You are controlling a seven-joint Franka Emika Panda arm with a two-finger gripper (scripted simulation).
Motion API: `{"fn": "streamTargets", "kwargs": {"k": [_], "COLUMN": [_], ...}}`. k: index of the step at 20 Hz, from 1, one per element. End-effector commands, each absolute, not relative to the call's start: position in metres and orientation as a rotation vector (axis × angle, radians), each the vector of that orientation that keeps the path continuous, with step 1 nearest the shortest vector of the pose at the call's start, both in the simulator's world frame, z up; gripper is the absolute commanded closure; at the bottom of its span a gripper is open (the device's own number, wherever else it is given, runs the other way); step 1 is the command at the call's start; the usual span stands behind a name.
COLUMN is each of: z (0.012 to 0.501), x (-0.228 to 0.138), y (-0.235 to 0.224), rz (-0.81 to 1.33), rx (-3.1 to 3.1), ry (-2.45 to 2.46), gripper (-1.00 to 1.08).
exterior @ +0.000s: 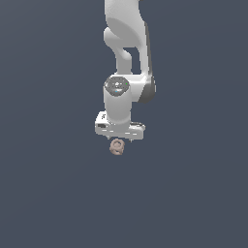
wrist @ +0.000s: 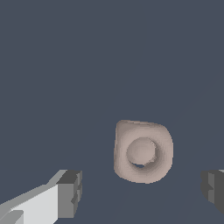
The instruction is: Pick up the object and move it to a goal position.
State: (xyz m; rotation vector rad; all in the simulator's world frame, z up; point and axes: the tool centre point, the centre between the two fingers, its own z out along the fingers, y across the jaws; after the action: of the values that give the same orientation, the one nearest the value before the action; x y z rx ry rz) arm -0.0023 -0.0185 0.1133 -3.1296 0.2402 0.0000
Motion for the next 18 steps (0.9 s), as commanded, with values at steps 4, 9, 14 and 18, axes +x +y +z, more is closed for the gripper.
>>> {"fn": "streamTargets", "kwargs": {"k": [4, 9, 14, 18], "z": [0.092, 0.09, 0.078, 0.058], "x": [-0.003, -0.003, -0.004, -0.004], "y": [-0.032, -0.033, -0.034, -0.034], "rz": [0.0, 0.002, 0.002, 0.001], "rx": [-3.12, -3.12, -3.12, -3.119], "ry": [0.361, 0.367, 0.37, 0.374], "gripper": [-0.92, -0.92, -0.92, -0.92]}}
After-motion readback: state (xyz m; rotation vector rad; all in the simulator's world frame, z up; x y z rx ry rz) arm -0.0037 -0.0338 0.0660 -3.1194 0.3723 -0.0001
